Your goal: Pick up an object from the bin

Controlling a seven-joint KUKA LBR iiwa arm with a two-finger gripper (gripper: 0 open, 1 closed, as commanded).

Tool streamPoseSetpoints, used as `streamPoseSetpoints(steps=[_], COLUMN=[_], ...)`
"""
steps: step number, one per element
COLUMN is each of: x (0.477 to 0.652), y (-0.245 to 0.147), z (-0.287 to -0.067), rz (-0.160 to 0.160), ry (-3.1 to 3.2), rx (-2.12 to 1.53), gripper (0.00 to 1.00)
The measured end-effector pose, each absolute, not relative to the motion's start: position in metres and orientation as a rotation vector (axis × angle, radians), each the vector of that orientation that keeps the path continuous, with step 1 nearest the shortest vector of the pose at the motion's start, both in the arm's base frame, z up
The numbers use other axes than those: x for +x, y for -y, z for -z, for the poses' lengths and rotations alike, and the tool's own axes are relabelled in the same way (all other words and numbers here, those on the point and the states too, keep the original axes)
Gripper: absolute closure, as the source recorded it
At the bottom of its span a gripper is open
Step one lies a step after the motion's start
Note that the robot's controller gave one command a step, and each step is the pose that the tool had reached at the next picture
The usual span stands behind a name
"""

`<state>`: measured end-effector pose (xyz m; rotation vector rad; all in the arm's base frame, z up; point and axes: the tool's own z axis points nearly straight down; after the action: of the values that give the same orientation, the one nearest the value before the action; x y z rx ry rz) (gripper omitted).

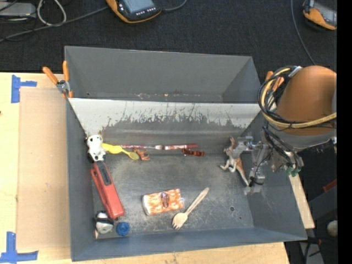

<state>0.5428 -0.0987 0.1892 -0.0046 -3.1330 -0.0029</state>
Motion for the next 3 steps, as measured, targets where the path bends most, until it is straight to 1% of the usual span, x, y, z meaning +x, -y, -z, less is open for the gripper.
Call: streamPoseSetpoints(steps=[1, 2, 3], x=[0.544, 0.540, 0.542], y=[0.098, 0.049, 0.011], z=[-0.194, -0.139, -0.076], rz=[0.001, 0.002, -0.003], ry=[3.141, 3.126, 3.049], rx=[0.001, 0.307, 0.775], gripper=[0.00, 0.00, 0.00])
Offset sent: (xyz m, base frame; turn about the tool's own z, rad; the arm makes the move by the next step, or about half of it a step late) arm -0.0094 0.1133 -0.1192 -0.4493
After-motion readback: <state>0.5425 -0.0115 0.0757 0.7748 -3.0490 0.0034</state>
